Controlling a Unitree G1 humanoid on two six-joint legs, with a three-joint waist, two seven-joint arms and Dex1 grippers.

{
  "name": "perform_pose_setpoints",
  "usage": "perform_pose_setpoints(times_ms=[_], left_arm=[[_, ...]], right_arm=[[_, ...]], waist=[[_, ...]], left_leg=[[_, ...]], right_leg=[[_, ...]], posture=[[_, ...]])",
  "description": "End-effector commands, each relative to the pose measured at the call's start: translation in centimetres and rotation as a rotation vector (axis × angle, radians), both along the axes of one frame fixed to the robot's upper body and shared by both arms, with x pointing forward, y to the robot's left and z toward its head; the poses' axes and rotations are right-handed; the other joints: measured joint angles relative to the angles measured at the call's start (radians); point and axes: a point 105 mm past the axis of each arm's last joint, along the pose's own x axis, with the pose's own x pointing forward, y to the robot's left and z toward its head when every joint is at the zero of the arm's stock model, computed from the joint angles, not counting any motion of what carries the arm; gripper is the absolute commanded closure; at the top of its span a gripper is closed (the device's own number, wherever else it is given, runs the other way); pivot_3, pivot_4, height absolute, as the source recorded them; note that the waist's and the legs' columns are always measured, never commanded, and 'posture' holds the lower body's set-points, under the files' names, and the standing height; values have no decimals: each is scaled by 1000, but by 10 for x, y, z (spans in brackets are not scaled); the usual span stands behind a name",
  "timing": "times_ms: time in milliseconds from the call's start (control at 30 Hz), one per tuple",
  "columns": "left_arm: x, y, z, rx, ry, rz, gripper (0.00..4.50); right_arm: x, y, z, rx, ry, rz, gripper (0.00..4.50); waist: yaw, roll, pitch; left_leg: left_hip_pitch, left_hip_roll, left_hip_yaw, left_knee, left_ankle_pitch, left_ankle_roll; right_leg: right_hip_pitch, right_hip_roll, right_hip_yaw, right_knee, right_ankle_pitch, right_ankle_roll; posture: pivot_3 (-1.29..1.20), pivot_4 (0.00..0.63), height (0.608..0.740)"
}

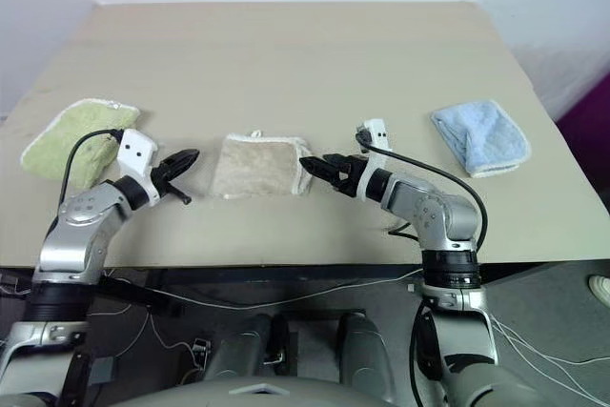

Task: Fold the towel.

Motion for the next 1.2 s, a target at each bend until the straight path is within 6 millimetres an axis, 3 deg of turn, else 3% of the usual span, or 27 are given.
perform_pose_setpoints(times_ms=[33, 367, 667, 900, 1000, 1200], left_arm=[[-6, 4, 11, 16, -55, -16, 4500], [-14, 3, 8, -2, -54, -16, 4500], [-16, -4, 14, -28, -70, -30, 4500], [-20, -8, 14, -35, -73, -29, 4500], [-20, -8, 14, -38, -74, -24, 4500], [-19, -9, 14, -42, -76, -23, 4500]], right_arm=[[-2, 8, 5, 53, 68, 29, 23], [-5, 32, -17, 29, 213, 66, 23], [4, 69, -10, 74, 263, 126, 23], [8, 73, -13, 78, 290, 115, 23], [10, 69, -13, 98, 299, 105, 598], [10, 66, -7, 134, 291, 100, 2657]], waist=[[-3, 0, 0], [-7, 0, 0], [-34, 0, -1], [-31, 0, -1], [-32, 0, -1], [-31, 0, -1]], left_leg=[[-1, 0, 0, 0, 0, 0], [-2, 0, 0, 0, 2, 2], [-2, 2, 1, -1, 3, 2], [-2, 2, 2, -1, 3, 2], [-2, 2, 2, -1, 3, 1], [-2, 2, 2, -1, 6, -3]], right_leg=[[-1, 0, 0, 0, 0, 0], [-2, 1, 0, 0, 0, 0], [-2, 7, 0, 1, 0, 0], [-2, 7, 0, 1, 0, 0], [-2, 7, 0, 1, 0, 0], [-2, 7, 0, 1, 0, 0]], posture=[[0, 150, 740], [0, 150, 740], [0, 150, 740], [0, 150, 740], [0, 150, 740], [0, 150, 740]])
